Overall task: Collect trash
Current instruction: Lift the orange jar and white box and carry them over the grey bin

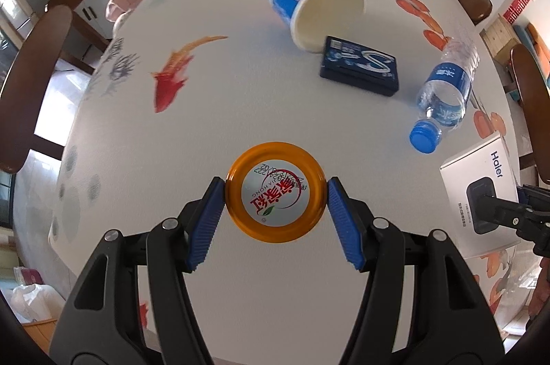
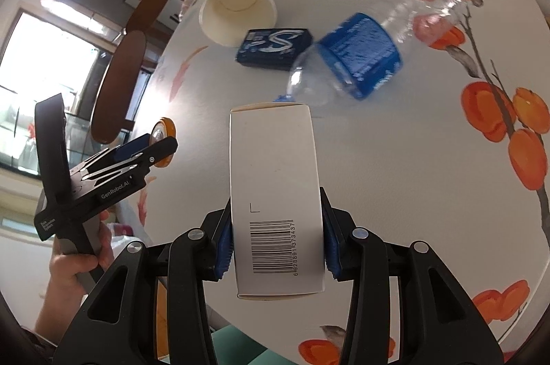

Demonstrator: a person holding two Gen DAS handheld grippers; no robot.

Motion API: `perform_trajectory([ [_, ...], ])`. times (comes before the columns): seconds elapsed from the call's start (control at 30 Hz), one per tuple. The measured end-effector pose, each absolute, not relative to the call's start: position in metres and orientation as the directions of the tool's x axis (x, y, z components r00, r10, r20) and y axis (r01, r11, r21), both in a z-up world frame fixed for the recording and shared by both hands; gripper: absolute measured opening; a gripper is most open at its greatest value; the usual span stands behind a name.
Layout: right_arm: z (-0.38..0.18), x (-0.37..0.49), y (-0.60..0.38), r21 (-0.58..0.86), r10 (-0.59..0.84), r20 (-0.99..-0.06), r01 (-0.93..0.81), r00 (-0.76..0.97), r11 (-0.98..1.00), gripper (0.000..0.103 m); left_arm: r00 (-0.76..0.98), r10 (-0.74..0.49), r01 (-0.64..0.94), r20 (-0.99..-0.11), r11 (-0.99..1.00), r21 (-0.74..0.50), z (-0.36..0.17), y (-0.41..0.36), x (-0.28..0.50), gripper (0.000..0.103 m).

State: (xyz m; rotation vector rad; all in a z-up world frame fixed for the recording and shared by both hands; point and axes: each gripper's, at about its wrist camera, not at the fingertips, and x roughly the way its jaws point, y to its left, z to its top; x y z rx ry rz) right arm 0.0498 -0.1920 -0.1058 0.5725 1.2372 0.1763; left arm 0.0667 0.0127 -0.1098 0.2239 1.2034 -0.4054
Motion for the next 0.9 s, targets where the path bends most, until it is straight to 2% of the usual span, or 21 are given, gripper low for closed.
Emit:
perform_trajectory([
  [0.43,-0.086,0.075,-0.097,0.508,0.499,-0.827,-0.037,0.261,0.861,0.043,0.369,-0.125,0.257,-0.921,0.966,-0.028,-0.089,0.107,0.055,0.058],
  [0.9,-0.071,0.089,0.058,0.523,0.579,-0.811,-0.345,0.081,0.780,0.043,0.421,0.029,-0.077,-0.907,0.997,-0.004,-0.077,0.260,0.003,0.058],
])
